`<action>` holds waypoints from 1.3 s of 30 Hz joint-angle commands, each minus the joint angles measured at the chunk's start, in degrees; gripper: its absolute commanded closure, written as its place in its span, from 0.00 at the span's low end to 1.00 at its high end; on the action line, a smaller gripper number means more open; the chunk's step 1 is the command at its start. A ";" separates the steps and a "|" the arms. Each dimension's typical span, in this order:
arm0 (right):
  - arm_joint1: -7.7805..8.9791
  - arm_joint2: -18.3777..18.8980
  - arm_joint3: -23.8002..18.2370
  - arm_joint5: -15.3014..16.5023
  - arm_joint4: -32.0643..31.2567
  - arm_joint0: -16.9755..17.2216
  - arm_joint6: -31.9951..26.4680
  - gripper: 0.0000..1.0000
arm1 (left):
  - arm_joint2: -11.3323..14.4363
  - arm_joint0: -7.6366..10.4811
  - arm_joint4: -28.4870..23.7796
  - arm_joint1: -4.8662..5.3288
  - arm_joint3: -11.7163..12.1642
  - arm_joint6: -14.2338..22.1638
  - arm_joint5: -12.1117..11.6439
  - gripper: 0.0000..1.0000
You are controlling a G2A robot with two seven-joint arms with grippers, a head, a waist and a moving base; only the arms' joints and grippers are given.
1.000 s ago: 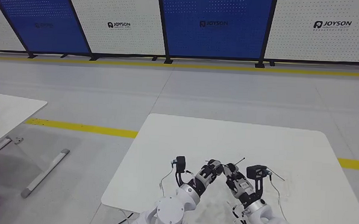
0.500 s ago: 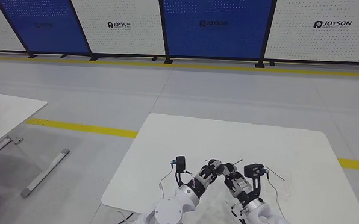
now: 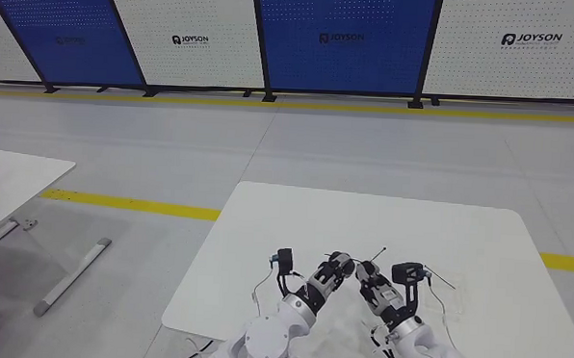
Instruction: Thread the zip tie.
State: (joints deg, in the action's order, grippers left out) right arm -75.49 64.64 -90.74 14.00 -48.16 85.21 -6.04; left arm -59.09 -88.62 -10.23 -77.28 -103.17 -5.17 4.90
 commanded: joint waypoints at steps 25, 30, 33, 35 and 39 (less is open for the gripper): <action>0.42 0.38 -2.06 -0.53 -0.88 1.04 0.40 0.78 | 1.56 1.41 2.18 -0.45 1.56 -1.99 2.14 1.00; 0.43 0.22 -2.01 -0.74 -0.90 0.88 0.34 0.88 | 1.68 1.22 2.60 -0.43 1.40 -1.83 2.08 1.00; 0.43 0.15 -1.98 -0.78 -0.80 0.85 0.41 1.00 | 1.65 1.15 2.65 -0.43 1.36 -1.79 2.00 1.00; 0.44 0.11 -1.97 -0.82 -0.81 0.78 0.30 1.00 | 1.63 1.11 2.67 -0.43 1.37 -1.76 1.98 1.00; 0.44 -0.07 -2.00 -1.01 -0.88 0.62 0.05 0.96 | 1.61 0.98 2.78 -0.41 1.35 -1.62 1.87 1.00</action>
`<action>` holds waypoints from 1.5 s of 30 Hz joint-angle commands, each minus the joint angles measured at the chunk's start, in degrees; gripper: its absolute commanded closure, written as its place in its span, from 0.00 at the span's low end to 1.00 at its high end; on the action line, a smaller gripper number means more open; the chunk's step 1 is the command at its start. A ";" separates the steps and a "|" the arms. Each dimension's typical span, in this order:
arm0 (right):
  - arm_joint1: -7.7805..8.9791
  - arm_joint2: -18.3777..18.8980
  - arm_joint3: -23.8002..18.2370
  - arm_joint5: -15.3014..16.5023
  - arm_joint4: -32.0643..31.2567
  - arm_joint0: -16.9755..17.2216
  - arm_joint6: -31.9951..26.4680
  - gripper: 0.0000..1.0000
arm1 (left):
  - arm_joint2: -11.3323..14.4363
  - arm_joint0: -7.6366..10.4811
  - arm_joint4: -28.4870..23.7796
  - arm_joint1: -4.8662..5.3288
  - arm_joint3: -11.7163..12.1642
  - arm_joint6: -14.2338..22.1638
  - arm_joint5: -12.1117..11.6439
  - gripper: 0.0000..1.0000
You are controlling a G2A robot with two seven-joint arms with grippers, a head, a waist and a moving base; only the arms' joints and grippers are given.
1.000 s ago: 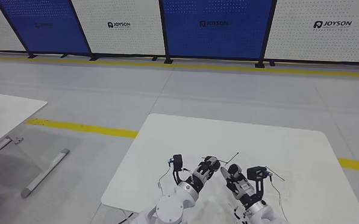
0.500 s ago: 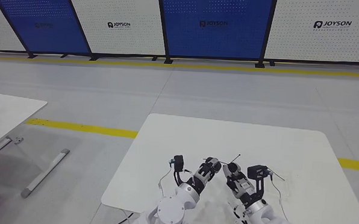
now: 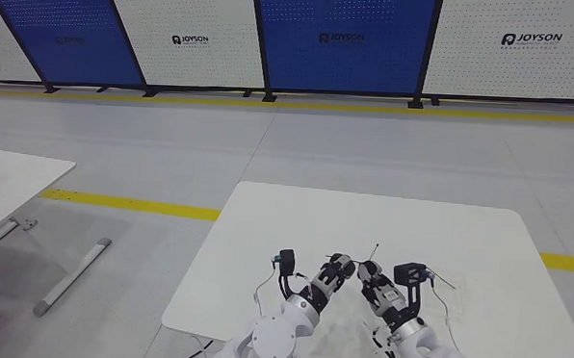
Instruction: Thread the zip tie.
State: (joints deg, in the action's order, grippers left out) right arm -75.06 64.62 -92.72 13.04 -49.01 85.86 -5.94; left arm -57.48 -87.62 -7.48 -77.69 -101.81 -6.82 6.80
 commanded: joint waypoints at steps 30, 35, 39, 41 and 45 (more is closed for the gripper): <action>-0.05 -1.37 0.65 -1.51 -0.74 -0.94 -1.18 1.00 | -0.31 -0.26 -0.09 -0.01 -0.26 0.48 -1.21 1.00; -0.17 -1.85 1.43 -1.55 -0.45 -1.73 -1.41 1.00 | -0.79 -0.56 -1.28 0.02 -0.43 0.97 -2.34 1.00; -0.20 -2.00 1.67 -1.57 -0.42 -2.00 -1.56 1.00 | -1.05 -0.68 -1.78 0.04 -0.56 1.30 -2.99 1.00; -0.20 -2.07 1.77 -1.59 -0.50 -2.08 -1.63 1.00 | -1.16 -0.74 -2.00 0.06 -0.65 1.47 -3.34 1.00; -0.22 -2.18 1.94 -1.69 -0.55 -2.20 -1.66 1.00 | -1.36 -0.88 -2.45 0.07 -0.83 1.58 -3.89 1.00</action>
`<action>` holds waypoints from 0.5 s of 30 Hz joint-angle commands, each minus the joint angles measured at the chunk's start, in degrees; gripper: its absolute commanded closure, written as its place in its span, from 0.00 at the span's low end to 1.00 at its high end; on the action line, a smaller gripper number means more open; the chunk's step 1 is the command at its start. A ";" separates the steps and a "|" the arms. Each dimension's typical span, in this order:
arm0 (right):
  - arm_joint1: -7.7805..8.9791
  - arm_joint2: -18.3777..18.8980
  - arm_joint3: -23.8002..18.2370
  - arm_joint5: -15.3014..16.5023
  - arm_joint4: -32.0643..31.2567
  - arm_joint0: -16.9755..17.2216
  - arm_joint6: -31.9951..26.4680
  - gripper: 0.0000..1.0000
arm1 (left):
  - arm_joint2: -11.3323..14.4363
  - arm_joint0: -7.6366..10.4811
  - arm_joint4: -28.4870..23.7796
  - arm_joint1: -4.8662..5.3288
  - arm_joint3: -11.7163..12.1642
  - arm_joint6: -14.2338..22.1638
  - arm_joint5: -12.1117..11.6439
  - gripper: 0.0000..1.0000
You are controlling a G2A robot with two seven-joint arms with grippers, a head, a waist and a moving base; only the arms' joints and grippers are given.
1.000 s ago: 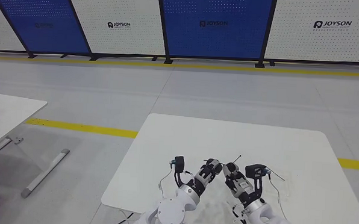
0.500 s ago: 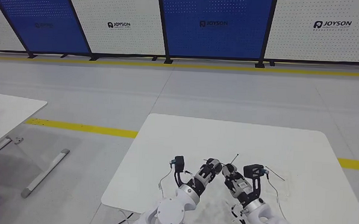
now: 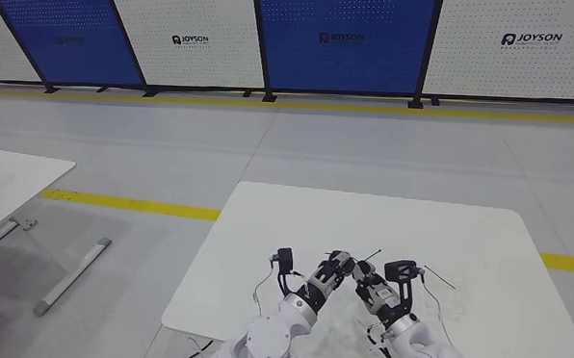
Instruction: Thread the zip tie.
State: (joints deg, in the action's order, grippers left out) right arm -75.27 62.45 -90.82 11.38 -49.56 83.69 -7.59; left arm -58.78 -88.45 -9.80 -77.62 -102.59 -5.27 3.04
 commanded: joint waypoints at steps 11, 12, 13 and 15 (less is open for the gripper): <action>0.02 -0.12 0.30 -0.27 -0.15 -0.07 -0.21 1.00 | -0.89 -0.80 -1.55 0.13 -1.01 0.58 -1.54 1.00; 0.02 -0.14 0.32 -0.31 -0.16 -0.08 -0.22 1.00 | -1.01 -0.94 -1.61 0.16 -1.18 0.62 -1.74 1.00; 0.02 -0.15 0.35 -0.33 -0.16 -0.09 -0.22 1.00 | -1.20 -1.16 -1.72 0.20 -1.44 0.70 -2.05 1.00; 0.02 -0.17 0.43 -0.36 -0.20 -0.10 -0.25 1.00 | -1.44 -1.44 -1.60 0.26 -1.76 0.83 -2.68 1.00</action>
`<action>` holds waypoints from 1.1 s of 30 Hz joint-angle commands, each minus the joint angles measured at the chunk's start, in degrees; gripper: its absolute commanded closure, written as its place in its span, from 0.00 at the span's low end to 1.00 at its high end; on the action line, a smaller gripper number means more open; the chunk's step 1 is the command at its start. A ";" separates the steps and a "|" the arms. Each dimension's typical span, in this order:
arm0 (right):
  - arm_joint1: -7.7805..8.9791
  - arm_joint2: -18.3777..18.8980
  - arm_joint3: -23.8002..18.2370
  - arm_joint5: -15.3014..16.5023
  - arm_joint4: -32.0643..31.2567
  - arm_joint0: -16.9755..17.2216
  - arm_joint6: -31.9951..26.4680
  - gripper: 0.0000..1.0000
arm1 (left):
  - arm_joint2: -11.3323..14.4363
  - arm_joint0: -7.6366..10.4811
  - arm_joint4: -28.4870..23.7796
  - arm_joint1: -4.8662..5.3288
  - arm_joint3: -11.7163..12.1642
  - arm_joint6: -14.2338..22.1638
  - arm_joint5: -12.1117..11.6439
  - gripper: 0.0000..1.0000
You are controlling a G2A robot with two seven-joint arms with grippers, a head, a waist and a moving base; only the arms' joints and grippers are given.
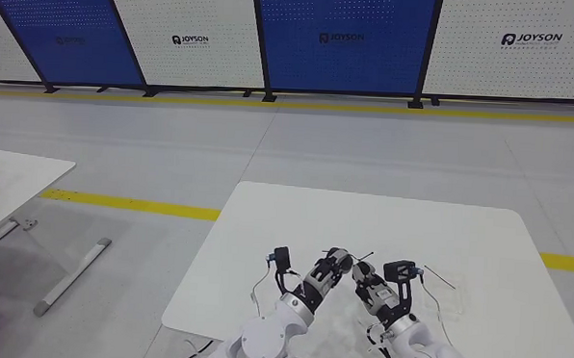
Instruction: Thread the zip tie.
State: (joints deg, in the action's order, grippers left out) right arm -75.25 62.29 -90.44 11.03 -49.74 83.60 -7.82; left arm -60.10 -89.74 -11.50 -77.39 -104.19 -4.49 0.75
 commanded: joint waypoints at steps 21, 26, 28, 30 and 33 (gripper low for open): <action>-0.07 -0.44 0.78 -0.61 -0.17 -0.61 -0.45 1.00 | -0.87 -2.21 -0.08 0.44 -1.71 1.65 -5.31 1.00; -0.09 -0.56 0.82 -0.72 -0.27 -0.72 -0.62 1.00 | -0.86 -2.66 0.14 0.52 -2.16 1.70 -5.92 1.00; -0.10 -0.63 0.86 -0.71 -0.26 -0.79 -0.68 1.00 | -0.82 -2.92 0.35 0.57 -2.45 1.80 -6.24 1.00; -0.11 -0.68 0.89 -0.66 -0.23 -0.87 -0.72 1.00 | -0.83 -3.20 0.56 0.62 -2.71 1.85 -6.48 1.00; -0.13 -0.77 0.95 -0.68 -0.22 -1.00 -0.75 1.00 | -0.87 -3.38 0.64 0.67 -2.86 1.91 -6.67 1.00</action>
State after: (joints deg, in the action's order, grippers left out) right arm -75.37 61.55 -89.51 10.36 -49.98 82.63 -8.57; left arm -60.96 -93.09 -10.86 -76.73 -107.03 -2.60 -5.88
